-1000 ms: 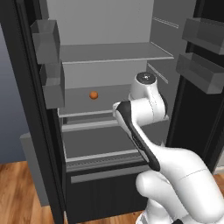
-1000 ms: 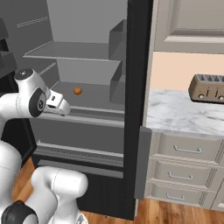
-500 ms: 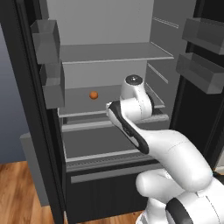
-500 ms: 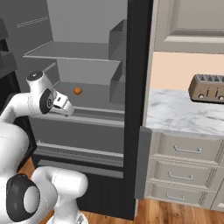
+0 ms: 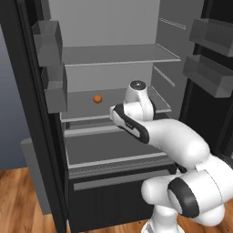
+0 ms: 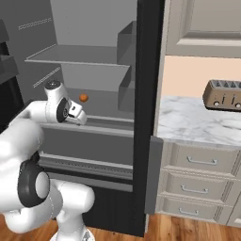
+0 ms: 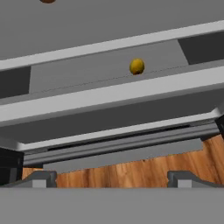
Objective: Fully open the fridge drawer.
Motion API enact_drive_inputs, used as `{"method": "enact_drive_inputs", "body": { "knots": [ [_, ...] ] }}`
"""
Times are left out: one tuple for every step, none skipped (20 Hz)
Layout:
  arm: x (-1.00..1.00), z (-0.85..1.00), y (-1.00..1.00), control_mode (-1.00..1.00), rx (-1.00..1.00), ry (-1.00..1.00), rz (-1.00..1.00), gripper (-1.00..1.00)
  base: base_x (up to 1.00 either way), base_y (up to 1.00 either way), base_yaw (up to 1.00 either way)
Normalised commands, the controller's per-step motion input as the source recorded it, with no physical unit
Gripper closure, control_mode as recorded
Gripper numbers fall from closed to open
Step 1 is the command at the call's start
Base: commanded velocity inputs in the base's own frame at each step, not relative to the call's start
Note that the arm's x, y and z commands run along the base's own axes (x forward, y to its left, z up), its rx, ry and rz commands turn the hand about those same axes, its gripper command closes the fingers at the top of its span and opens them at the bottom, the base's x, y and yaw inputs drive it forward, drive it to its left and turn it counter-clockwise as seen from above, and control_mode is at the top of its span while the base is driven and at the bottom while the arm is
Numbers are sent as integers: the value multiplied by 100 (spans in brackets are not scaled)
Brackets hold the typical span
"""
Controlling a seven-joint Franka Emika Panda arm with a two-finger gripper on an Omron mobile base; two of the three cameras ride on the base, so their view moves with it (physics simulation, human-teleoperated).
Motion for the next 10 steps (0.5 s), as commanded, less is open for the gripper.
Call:
{"method": "enact_drive_inputs", "body": {
  "knots": [
    [49, -20, 1, -100, 0, 0, 0, -100, 0, 0, 0],
    [51, -24, 7, -100, 0, 0, 0, -100, 0, 0, 0],
    [54, -25, 10, -100, 0, 0, 0, -100, 0, 0, 0],
    [50, -29, 6, -100, 0, 1, 0, -100, 0, 0, 0],
    [42, -31, 1, -100, 0, 1, 0, -100, 0, 0, 0],
    [34, -38, 0, -100, 0, 5, 3, -100, 0, 0, 0],
    [28, -38, 0, -100, 0, 4, 5, -100, 0, 0, 0],
    [31, -33, 3, -100, -3, 5, 7, -100, 0, 0, 0],
    [35, -30, 2, -100, -1, 5, 8, -100, 0, 0, 0],
    [37, -28, 2, -100, -1, 6, 9, -100, 0, 0, 0]
  ]
}}
